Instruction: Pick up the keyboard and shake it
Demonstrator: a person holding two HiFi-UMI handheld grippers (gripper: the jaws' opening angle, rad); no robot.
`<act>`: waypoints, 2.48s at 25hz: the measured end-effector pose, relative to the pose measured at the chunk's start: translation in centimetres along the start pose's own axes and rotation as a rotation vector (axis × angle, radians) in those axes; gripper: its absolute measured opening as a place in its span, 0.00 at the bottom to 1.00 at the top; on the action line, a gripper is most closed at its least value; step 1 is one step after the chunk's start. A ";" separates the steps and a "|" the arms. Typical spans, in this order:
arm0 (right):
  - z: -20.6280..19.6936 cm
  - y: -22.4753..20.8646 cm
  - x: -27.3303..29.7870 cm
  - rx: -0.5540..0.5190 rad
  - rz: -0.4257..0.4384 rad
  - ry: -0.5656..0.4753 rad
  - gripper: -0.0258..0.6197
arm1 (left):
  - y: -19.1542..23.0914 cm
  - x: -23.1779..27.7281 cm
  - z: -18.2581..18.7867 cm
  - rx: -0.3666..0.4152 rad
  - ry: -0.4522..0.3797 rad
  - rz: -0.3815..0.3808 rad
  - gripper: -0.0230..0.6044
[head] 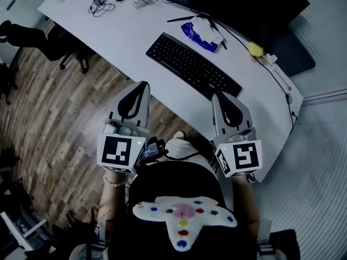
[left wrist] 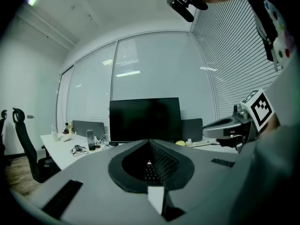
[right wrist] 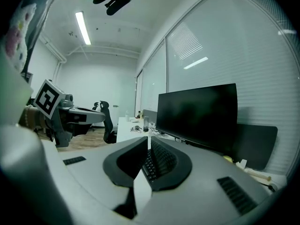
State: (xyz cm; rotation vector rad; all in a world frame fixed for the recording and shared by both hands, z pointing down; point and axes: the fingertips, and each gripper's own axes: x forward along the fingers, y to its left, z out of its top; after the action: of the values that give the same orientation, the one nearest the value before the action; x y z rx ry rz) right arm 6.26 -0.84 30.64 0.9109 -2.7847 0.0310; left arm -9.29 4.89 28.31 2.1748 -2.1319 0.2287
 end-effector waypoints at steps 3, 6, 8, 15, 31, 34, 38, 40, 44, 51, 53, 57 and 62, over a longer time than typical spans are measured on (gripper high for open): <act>-0.1 -1.8 0.9 0.002 -0.006 0.006 0.11 | 0.0 1.9 0.2 0.003 -0.004 0.005 0.06; -0.3 -2.8 1.5 0.008 -0.007 0.011 0.11 | 0.3 3.1 0.2 0.002 0.005 0.018 0.06; -0.5 -3.3 1.7 0.014 -0.007 0.016 0.11 | 0.6 3.7 0.1 0.002 0.012 0.028 0.06; -1.9 -3.9 2.0 0.044 -0.024 0.042 0.11 | 1.9 5.1 -0.5 0.093 0.018 0.014 0.06; -3.7 -5.8 5.3 0.158 -0.222 0.113 0.11 | 9.0 15.3 -7.3 -0.015 0.190 -0.148 0.24; -4.1 -5.8 6.3 0.175 -0.256 0.136 0.11 | 9.6 17.5 -9.9 -0.045 0.267 -0.217 0.30; -4.7 -5.9 7.4 0.199 -0.304 0.167 0.11 | 10.6 20.1 -13.2 -0.077 0.361 -0.275 0.36; -4.9 -5.9 8.0 0.215 -0.324 0.177 0.11 | 11.0 21.2 -14.8 -0.076 0.401 -0.291 0.36; -5.6 -6.0 9.0 0.244 -0.359 0.205 0.11 | 11.8 23.2 -17.7 -0.097 0.468 -0.317 0.37; -7.5 -6.8 10.1 0.266 -0.404 0.257 0.11 | 12.0 25.6 -21.9 -0.165 0.583 -0.375 0.42; -8.1 -7.1 10.2 0.272 -0.415 0.267 0.11 | 11.9 26.2 -22.9 -0.182 0.613 -0.385 0.42; -9.1 -7.7 10.4 0.289 -0.430 0.287 0.11 | 11.9 26.9 -24.3 -0.203 0.656 -0.398 0.43; -9.8 -8.1 10.5 0.312 -0.437 0.318 0.11 | 11.7 27.1 -24.7 -0.231 0.686 -0.439 0.44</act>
State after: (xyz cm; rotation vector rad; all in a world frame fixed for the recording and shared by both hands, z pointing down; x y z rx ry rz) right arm 4.66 -12.69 42.00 1.4281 -2.2743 0.5039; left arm -21.70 -18.03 56.67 1.9712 -1.2282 0.5589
